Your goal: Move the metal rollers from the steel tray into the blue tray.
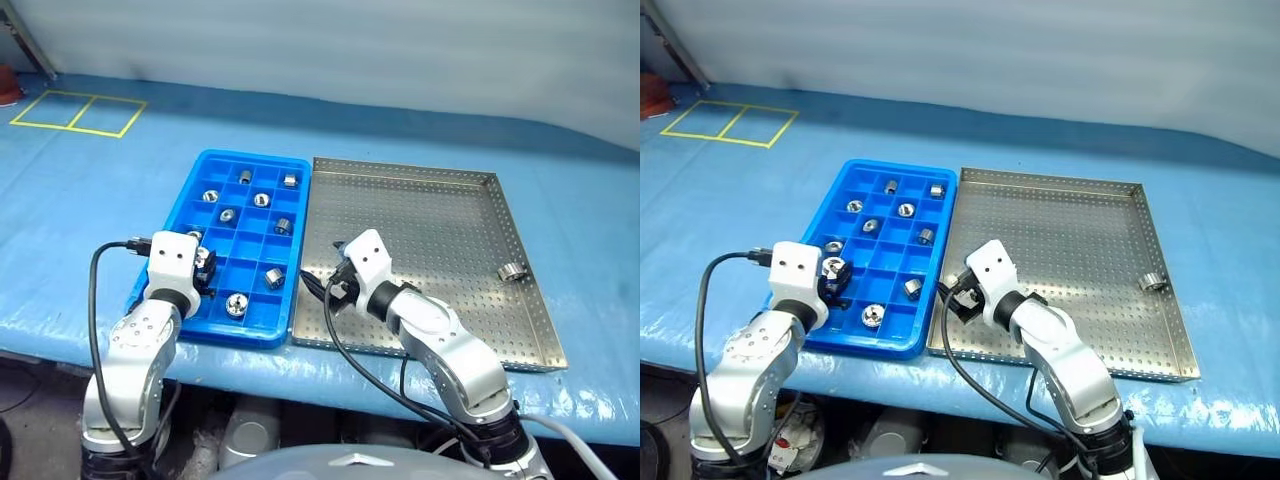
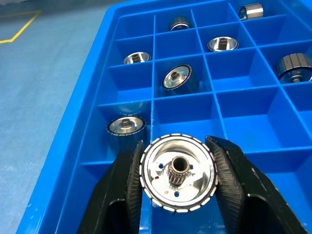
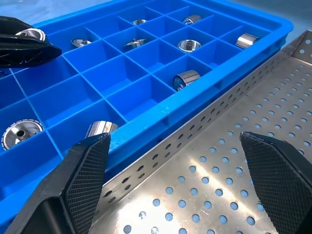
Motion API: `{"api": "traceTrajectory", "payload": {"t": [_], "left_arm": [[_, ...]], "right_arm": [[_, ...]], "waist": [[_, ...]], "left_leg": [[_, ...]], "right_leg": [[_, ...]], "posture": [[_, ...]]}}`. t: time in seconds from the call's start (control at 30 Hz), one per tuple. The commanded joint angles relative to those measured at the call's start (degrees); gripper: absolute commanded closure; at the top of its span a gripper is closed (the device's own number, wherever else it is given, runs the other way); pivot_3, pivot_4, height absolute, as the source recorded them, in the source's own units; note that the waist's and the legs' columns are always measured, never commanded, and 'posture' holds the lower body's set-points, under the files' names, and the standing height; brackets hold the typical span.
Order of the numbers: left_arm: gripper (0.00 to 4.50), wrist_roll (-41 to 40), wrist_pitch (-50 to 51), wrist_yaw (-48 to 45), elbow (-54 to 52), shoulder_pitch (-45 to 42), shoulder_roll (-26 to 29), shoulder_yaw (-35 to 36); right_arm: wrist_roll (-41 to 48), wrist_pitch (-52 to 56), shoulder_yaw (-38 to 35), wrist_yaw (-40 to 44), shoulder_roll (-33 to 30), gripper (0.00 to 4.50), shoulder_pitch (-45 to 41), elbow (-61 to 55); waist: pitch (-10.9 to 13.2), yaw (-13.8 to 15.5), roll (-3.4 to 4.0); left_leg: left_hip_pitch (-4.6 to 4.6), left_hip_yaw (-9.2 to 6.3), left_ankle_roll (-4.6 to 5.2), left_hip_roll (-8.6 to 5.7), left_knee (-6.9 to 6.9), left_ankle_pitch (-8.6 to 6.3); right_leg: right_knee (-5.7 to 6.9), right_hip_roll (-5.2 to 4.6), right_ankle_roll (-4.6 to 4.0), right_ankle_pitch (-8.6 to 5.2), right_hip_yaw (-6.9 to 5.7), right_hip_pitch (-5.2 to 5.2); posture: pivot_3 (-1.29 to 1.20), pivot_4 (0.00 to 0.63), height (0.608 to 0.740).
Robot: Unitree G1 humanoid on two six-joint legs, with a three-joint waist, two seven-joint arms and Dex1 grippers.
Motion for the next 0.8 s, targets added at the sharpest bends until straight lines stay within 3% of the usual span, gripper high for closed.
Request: {"api": "traceTrajectory", "payload": {"t": [0.03,0.37,0.8], "left_arm": [[2.77,0.1,0.1,0.1,-3.0,0.1,0.1,-0.1],[2.77,-1.0,0.0,-1.7,-0.6,-1.8,0.3,-3.0],[2.77,-0.1,1.0,-1.5,3.5,-4.1,0.7,-3.6]], "right_arm": [[0.7,-1.4,0.1,0.4,0.3,0.00,-0.8,-1.0],[0.7,-1.0,-0.3,-0.7,0.2,0.00,0.2,-2.0],[0.6,-0.4,-1.3,-3.1,-0.1,0.00,2.4,-3.9]], "waist": [[0.0,0.6,0.00],[0.0,2.0,0.00],[0.0,0.8,0.00]], "left_leg": [[0.00,0.00,0.00,0.00,0.00,0.00],[-0.06,0.01,0.00,0.00,-0.01,0.00],[-0.09,-0.04,0.00,0.01,-0.02,0.00]], "right_leg": [[0.00,0.00,0.00,0.00,0.00,0.00],[-0.04,-0.01,-0.01,-0.01,-0.06,-0.02],[-0.08,-0.01,-0.03,-0.02,-0.13,-0.02]], "posture": [[0.44,0.150,0.740],[0.39,0.150,0.740],[0.33,0.150,0.740]]}}
